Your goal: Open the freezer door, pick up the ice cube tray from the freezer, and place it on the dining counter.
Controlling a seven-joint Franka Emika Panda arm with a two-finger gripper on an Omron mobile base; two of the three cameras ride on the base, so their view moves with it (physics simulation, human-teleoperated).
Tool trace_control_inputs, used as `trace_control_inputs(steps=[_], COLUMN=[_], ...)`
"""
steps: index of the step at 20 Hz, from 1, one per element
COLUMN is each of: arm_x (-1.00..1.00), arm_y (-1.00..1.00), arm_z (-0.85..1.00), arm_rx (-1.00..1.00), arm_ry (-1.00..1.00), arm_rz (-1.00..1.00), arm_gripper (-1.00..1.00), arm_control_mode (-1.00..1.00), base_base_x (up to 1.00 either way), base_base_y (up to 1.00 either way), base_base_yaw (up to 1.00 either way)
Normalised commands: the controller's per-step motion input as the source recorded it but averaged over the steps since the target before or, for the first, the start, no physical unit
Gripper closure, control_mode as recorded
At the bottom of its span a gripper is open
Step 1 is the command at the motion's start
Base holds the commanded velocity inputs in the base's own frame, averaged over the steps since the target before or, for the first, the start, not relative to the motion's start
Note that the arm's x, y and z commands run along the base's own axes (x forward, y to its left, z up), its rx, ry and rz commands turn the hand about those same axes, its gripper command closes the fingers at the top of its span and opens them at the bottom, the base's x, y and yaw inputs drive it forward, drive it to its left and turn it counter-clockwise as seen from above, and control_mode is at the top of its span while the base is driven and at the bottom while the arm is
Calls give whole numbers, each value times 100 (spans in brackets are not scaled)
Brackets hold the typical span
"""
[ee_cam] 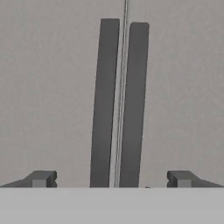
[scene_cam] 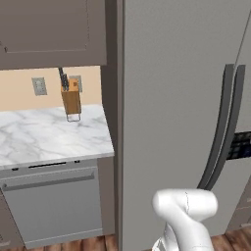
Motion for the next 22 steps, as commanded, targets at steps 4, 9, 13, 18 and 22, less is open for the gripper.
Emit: trace_control_inputs(steps=[4,9,13,18,22], arm_x=[24,13,13,16,24], arm_y=[0,-9,-1,0,0], arm_z=[0,-1,1,2,1], arm_rx=[4,6,4,1,0], arm_ry=[-16,-11,-1,1,0], arm_rz=[0,0,0,0,0], arm_gripper=[-100,-100,-100,-100,-100], arm_control_mode=[-100,-100,-100,-100,-100], base_base_x=[0,0,0,0,0], base_base_y=[0,0,0,0,0], base_base_yaw=[0,0,0,0,0])
